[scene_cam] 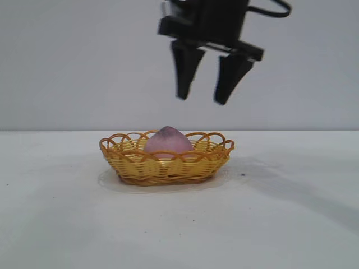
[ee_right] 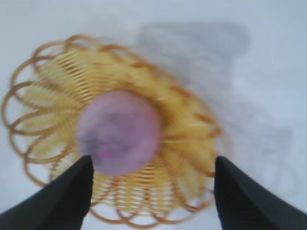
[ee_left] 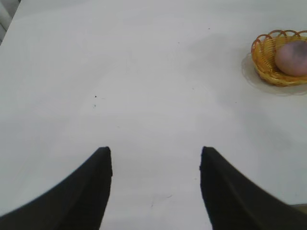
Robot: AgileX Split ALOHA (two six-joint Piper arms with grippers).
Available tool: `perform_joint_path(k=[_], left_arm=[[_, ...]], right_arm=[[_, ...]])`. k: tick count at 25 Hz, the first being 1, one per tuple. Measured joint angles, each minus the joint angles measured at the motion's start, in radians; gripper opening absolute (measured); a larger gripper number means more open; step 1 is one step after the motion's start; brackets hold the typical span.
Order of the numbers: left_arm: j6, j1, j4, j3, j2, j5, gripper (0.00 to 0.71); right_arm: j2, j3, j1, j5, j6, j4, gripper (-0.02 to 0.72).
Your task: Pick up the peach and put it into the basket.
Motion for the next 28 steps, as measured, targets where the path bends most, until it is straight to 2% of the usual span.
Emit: perform_joint_path(k=[8, 20, 28], left_arm=[[0.0, 0.0, 0.0, 0.0, 0.0, 0.0, 0.358], [0.0, 0.0, 0.0, 0.0, 0.0, 0.0, 0.358], [0.0, 0.0, 0.0, 0.0, 0.0, 0.0, 0.358]], right_arm=[[-0.003, 0.0, -0.173, 0.076, 0.046, -0.125, 0.46], [-0.029, 0.0, -0.364, 0.103, 0.046, -0.133, 0.46], [-0.222, 0.081, -0.411, 0.106, 0.046, -0.133, 0.46]])
